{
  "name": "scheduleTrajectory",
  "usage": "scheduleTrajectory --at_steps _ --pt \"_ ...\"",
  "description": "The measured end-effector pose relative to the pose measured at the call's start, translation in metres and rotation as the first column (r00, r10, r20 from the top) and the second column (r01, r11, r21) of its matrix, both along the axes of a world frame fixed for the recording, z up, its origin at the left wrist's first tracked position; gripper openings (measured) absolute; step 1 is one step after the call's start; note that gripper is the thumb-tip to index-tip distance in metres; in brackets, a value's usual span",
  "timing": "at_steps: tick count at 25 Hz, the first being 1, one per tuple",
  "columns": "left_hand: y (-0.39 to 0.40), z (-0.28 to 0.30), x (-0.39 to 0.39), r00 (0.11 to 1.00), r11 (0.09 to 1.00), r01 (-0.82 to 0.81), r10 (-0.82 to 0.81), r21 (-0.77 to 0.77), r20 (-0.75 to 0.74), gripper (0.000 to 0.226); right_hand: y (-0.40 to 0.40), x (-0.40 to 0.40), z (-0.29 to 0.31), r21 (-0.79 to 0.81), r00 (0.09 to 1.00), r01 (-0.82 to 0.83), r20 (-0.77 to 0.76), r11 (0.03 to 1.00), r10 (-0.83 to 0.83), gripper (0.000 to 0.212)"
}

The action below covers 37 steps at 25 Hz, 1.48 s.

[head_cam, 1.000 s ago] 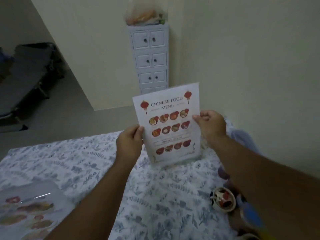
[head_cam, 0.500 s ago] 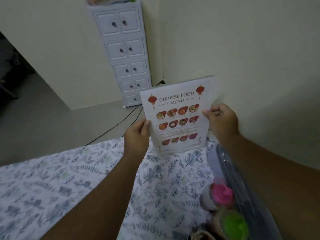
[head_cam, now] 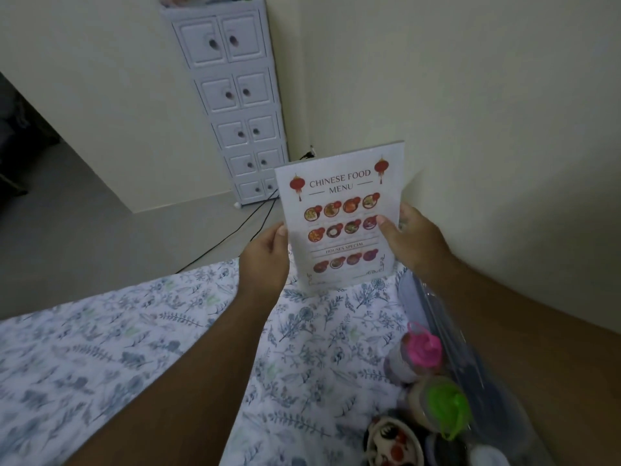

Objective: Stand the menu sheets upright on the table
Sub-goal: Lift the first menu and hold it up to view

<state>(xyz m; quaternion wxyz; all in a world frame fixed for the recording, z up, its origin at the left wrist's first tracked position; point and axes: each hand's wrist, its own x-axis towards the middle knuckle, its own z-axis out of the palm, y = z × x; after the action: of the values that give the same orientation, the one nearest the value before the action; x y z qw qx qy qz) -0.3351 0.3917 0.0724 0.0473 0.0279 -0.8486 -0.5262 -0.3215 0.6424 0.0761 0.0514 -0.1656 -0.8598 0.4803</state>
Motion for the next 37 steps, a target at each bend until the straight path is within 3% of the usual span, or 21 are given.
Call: scheduleTrajectory --at_steps 2,4,10,16,22,27,29,32,34,36,37 --pt "-0.015 0.014 0.021 1.000 0.996 0.016 -0.015 -0.087 0.014 0.045 -0.016 0.019 0.020 0.083 0.999 -0.039 0.035 0.996 0.036 0.055" --pt "-0.039 0.026 0.049 0.998 0.974 0.056 -0.050 -0.220 0.033 0.054 -0.041 0.045 0.039 0.221 0.996 -0.093 0.031 0.971 0.088 0.056" --pt "-0.134 0.049 0.172 0.987 0.864 0.162 -0.138 -0.477 0.086 0.066 -0.151 0.156 0.068 0.523 0.960 -0.278 0.122 0.805 0.252 0.065" --pt "-0.221 0.056 0.292 0.989 0.798 0.133 -0.149 -0.587 0.022 0.070 -0.271 0.255 0.058 0.604 0.906 -0.407 0.172 0.685 0.386 0.073" --pt "-0.300 0.050 0.359 0.999 0.774 -0.039 0.054 -0.632 0.004 0.072 -0.369 0.294 0.041 0.621 0.793 -0.538 0.144 0.570 0.592 0.074" --pt "-0.370 0.041 0.392 0.958 0.723 -0.193 0.286 -0.663 0.032 0.069 -0.416 0.288 0.032 0.614 0.705 -0.614 0.144 0.496 0.694 0.071" --pt "-0.403 0.037 0.398 0.932 0.715 -0.256 0.362 -0.650 0.032 0.067 -0.430 0.282 0.026 0.587 0.694 -0.639 0.162 0.497 0.701 0.070" --pt "-0.449 0.032 0.395 0.865 0.719 -0.405 0.501 -0.565 0.019 0.057 -0.449 0.272 0.014 0.451 0.721 -0.670 0.207 0.589 0.661 0.066" --pt "-0.477 0.022 0.381 0.819 0.734 -0.469 0.569 -0.491 0.069 0.056 -0.466 0.264 0.004 0.356 0.735 -0.669 0.182 0.653 0.653 0.048" --pt "-0.502 0.006 0.364 0.836 0.813 -0.454 0.530 -0.364 0.141 0.050 -0.483 0.257 -0.009 0.282 0.757 -0.642 0.085 0.713 0.648 0.021" --pt "-0.515 -0.001 0.355 0.867 0.859 -0.433 0.480 -0.272 0.136 0.039 -0.495 0.253 -0.014 0.263 0.779 -0.613 0.041 0.745 0.626 0.025"
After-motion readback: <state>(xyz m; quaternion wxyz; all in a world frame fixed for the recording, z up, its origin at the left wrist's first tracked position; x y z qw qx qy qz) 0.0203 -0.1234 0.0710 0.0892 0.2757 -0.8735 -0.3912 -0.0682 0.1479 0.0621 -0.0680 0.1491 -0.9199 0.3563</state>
